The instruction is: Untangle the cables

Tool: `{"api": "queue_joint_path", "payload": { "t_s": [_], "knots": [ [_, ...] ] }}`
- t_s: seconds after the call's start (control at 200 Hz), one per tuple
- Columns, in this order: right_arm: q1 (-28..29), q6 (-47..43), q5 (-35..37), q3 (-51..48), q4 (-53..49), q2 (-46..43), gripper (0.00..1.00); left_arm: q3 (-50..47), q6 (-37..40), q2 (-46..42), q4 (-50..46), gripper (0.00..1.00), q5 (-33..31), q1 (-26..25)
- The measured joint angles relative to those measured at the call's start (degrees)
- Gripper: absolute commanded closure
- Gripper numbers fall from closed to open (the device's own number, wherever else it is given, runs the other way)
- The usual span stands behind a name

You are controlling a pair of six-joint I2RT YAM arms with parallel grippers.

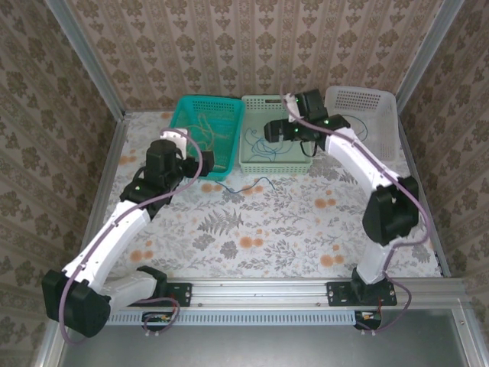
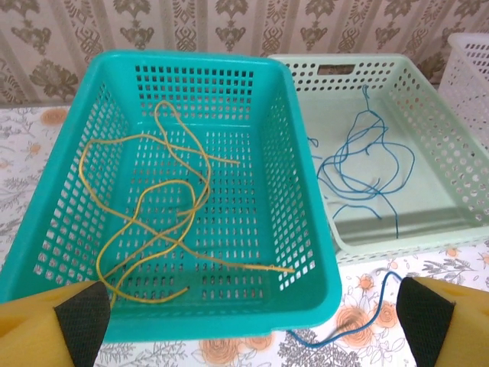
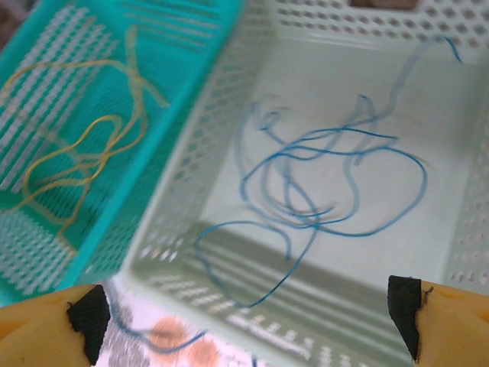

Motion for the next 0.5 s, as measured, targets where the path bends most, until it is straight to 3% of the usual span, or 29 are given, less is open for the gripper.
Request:
{"api": "queue_joint_path", "payload": {
  "t_s": [0.095, 0.195, 0.5],
  "knots": [
    [4.9, -1.7, 0.8, -5.4, 0.3, -4.7, 0.13, -1.2, -0.9, -0.8, -1.0, 0.00, 0.0, 0.8],
    [6.3, 2.3, 0.1, -10.8, 0.3, -6.1, 0.18, -3.4, -1.8, -2.0, -1.6, 0.00, 0.0, 2.3],
    [8.2, 30.1, -0.7, -27.2, 5.8, -7.2, 0.24, -6.2, -3.1, -4.9, -4.0, 0.00, 0.1, 3.0]
  ]
}}
